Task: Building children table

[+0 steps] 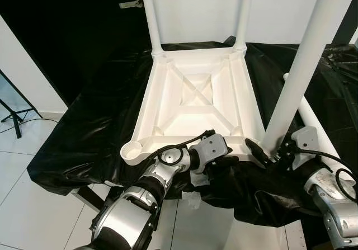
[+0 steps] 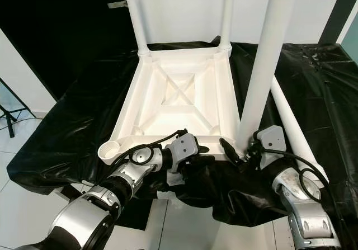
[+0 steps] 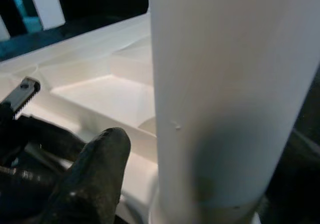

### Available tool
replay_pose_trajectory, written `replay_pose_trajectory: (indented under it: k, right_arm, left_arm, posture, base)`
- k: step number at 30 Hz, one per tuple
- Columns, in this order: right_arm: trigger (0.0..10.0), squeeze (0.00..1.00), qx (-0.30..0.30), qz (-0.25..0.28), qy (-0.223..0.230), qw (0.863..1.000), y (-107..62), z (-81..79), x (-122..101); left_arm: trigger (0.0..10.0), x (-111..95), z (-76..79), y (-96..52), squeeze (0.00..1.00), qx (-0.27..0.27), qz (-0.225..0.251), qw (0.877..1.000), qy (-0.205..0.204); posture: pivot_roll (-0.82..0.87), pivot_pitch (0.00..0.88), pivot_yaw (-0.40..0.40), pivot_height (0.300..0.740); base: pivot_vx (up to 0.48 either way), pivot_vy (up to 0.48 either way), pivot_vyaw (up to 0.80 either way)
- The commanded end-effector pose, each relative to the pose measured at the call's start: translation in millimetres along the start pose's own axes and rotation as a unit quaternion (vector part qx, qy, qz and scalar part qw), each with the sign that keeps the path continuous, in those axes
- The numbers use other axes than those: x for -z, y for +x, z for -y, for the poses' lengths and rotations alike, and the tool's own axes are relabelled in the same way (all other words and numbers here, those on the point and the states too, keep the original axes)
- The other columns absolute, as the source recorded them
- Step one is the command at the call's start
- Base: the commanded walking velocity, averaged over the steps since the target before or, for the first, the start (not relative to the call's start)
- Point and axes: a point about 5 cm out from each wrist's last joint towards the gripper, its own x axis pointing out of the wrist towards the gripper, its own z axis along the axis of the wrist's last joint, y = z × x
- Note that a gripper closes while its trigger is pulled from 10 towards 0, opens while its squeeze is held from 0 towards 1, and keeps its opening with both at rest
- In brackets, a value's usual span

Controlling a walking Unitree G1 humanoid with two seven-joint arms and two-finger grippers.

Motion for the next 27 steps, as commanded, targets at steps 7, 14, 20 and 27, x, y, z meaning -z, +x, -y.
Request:
replay_pose_trajectory:
  k: [7, 14, 20, 27]
  right_arm:
    - [0.0, 0.0, -0.129, -0.011, -0.02, 0.991, 3.3, -26.0, 2]
    - [0.0, 0.0, -0.055, -0.009, 0.023, 0.998, 8.8, -22.8, 11]
    - [0.0, 0.0, 0.246, 0.045, 0.064, 0.966, 22.0, -15.1, 0]
    - [0.0, 0.0, 0.303, 0.041, 0.085, 0.948, 31.2, -37.2, -5]
  left_arm:
    - [7.8, 23, 9.9, -4.4, 0.0, -0.002, -0.054, 0.998, -0.035]
    - [7.8, 25, 9.8, -5.3, 0.0, -0.002, -0.056, 0.998, -0.035]
    - [7.7, 24, 9.9, -5.3, 0.0, -0.001, -0.056, 0.998, -0.035]
    - [7.7, 24, 10.3, -4.9, 0.0, 0.003, -0.057, 0.998, -0.033]
  posture:
    - [-0.17, 0.0, 0.06, 0.74]
    - [-0.17, 0.0, 0.063, 0.74]
    - [-0.17, 0.0, 0.069, 0.74]
    - [-0.16, 0.0, 0.074, 0.74]
  base:
    - [0.0, 0.0, 0.0]
    - [0.0, 0.0, 0.0]
    - [0.0, 0.0, 0.0]
    - [0.0, 0.0, 0.0]
